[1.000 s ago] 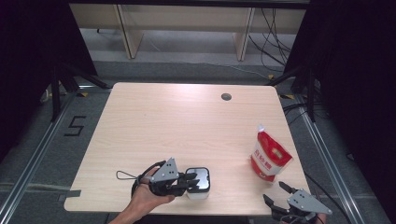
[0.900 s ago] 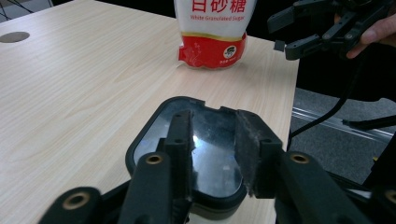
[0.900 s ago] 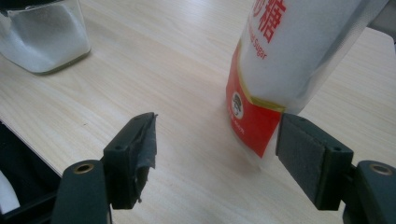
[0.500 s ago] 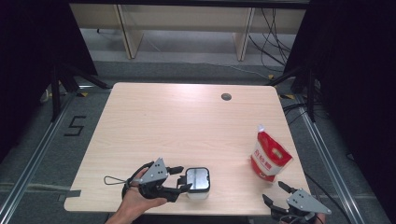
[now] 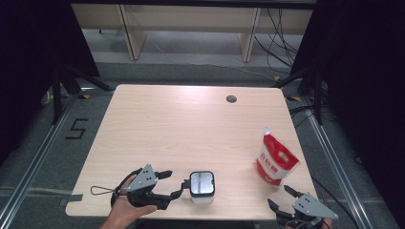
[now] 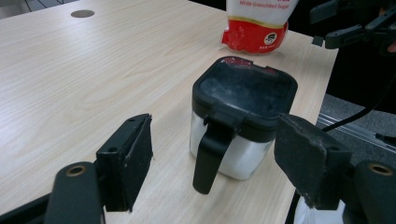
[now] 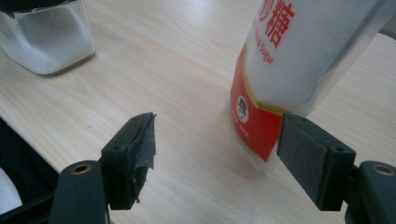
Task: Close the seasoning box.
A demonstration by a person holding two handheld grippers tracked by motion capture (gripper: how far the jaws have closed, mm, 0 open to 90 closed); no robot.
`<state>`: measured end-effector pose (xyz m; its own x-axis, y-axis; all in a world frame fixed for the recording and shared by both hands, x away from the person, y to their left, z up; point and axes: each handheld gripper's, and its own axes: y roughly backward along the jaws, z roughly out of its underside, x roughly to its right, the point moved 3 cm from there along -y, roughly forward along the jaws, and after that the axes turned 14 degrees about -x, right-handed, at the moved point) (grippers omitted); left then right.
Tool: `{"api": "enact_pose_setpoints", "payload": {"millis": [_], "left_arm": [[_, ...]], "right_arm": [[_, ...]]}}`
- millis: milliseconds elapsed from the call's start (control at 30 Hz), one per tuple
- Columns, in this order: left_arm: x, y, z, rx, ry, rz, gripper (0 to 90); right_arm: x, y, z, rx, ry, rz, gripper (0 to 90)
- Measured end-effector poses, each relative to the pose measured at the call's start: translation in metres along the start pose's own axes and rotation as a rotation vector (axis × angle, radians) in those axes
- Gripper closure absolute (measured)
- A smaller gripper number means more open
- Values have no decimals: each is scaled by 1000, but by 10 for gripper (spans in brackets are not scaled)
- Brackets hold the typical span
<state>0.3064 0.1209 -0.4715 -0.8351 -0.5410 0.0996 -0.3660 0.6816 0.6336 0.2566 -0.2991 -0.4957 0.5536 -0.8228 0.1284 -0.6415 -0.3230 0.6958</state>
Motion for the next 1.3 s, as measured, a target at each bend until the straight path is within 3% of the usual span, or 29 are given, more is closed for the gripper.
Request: {"api": "enact_pose_setpoints", "payload": {"millis": [67, 167, 200, 267, 333, 367, 400, 567, 633, 700, 733, 800, 900, 933, 1000, 1100, 1133, 1200, 1233, 1267, 1300], "left_arm": [[-1, 2, 4, -10, 5, -11, 268], [-3, 3, 8, -19, 0, -12, 261], [-1, 3, 9, -17, 26, -4, 260], [-3, 3, 12, -17, 7, -9, 260], [-1, 3, 16, -30, 23, -3, 258], [-2, 3, 17, -31, 9, -4, 258], [0, 2, 19, -31, 23, -2, 258], [0, 4, 26, -53, 9, -2, 256], [1, 4, 29, -61, 22, -8, 256], [1, 4, 31, -64, 11, -7, 256], [2, 3, 33, -66, 44, -2, 256], [4, 2, 36, -74, 52, 4, 256], [4, 0, 40, -81, 30, 4, 257], [4, 1, 42, -93, 54, -1, 258], [4, 1, 46, -95, 62, 4, 258], [3, 4, 50, -107, 37, -1, 258], [4, 5, 51, -110, 62, -5, 258], [4, 7, 51, -113, 39, -9, 258], [5, 5, 52, -106, 45, -2, 258], [5, 6, 53, -130, 47, -11, 257], [7, 4, 53, -113, 56, 5, 257]], "right_arm": [[2, 0, -1, 11, 25, 17, 290], [0, 0, 0, 1, 8, 3, 290], [0, 0, 0, 2, 10, 5, 290], [-1, 0, 0, -3, 3, -17, 289], [0, 0, 0, 1, 9, 5, 288], [0, 0, 0, 0, 9, 6, 289], [0, 0, 0, 0, 9, 5, 289], [0, 0, 0, 0, 9, 5, 289], [-1, 0, 0, -2, 6, 5, 288], [0, -1, 0, -1, 25, 13, 289], [0, -1, 0, 1, 21, 13, 288], [-1, -1, 0, -7, 14, 3, 289], [0, -1, 0, -2, 27, 13, 287], [-1, -1, 0, -13, 12, 2, 286], [0, -2, 0, -6, 23, 12, 286], [-1, -2, 1, -15, 12, 3, 286], [-3, -1, 1, -23, -8, -1, 286], [-1, -3, 0, -4, 18, -2, 286], [-1, -3, 0, -4, 26, -5, 286], [-1, -3, 0, -6, 30, -4, 286], [-2, -3, 0, -7, 30, -6, 285]]}}
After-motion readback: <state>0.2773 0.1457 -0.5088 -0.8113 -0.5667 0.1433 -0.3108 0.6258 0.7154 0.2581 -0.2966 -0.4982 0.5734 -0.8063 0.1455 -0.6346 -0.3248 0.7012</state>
